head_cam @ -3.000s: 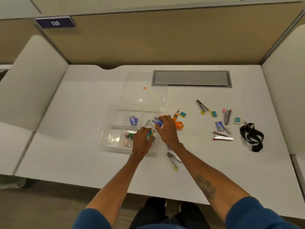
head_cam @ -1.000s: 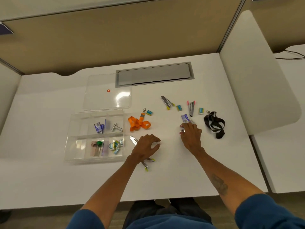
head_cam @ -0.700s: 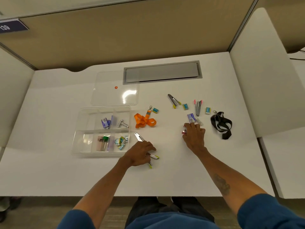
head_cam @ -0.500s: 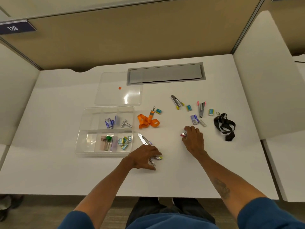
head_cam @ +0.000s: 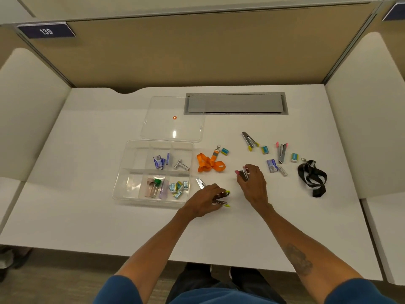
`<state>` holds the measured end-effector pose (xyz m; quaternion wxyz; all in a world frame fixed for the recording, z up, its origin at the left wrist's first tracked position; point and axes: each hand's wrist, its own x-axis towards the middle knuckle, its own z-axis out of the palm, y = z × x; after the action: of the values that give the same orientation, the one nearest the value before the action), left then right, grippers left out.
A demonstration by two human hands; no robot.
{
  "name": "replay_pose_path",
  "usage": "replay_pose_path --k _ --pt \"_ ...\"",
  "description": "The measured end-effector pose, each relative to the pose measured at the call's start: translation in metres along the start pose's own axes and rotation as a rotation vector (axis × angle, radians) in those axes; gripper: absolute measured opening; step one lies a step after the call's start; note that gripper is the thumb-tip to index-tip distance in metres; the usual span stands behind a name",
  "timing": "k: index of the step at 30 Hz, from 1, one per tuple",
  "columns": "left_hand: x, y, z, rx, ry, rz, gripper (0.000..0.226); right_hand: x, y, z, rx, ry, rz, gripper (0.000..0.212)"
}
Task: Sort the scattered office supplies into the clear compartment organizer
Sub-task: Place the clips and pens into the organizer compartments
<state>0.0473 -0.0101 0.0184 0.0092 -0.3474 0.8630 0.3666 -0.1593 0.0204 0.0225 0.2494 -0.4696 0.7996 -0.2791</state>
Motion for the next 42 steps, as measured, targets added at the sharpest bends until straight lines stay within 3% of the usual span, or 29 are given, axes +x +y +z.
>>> replay_pose_path --k 5,12,16,21,25,31,39,42 --pt "-0.005 -0.008 -0.039 -0.159 0.288 -0.084 0.055 0.014 -0.051 0.014 0.220 0.028 0.021 0.049" --pt "-0.039 -0.053 -0.090 -0.276 0.616 -0.313 0.055 0.027 -0.126 0.052 0.357 0.053 -0.036 0.039" --pt "-0.071 -0.088 -0.110 -0.300 0.735 -0.418 0.050 0.026 -0.163 0.079 0.464 0.026 -0.101 0.035" --pt "-0.109 -0.131 -0.122 -0.258 0.827 -0.625 0.055 0.017 -0.204 0.110 0.474 -0.138 -0.149 0.032" --pt "-0.131 -0.154 -0.121 -0.127 0.735 -0.723 0.060 0.000 -0.232 0.137 0.424 -0.276 -0.188 0.019" --pt "-0.137 -0.174 -0.109 -0.006 0.580 -0.811 0.037 -0.024 -0.264 0.177 0.303 -0.430 -0.280 0.016" --pt "-0.131 -0.185 -0.105 0.105 0.486 -0.862 0.039 -0.028 -0.269 0.202 0.171 -0.438 -0.267 0.016" --pt "-0.132 -0.190 -0.101 0.134 0.436 -0.863 0.052 -0.024 -0.268 0.206 0.146 -0.413 -0.273 0.019"
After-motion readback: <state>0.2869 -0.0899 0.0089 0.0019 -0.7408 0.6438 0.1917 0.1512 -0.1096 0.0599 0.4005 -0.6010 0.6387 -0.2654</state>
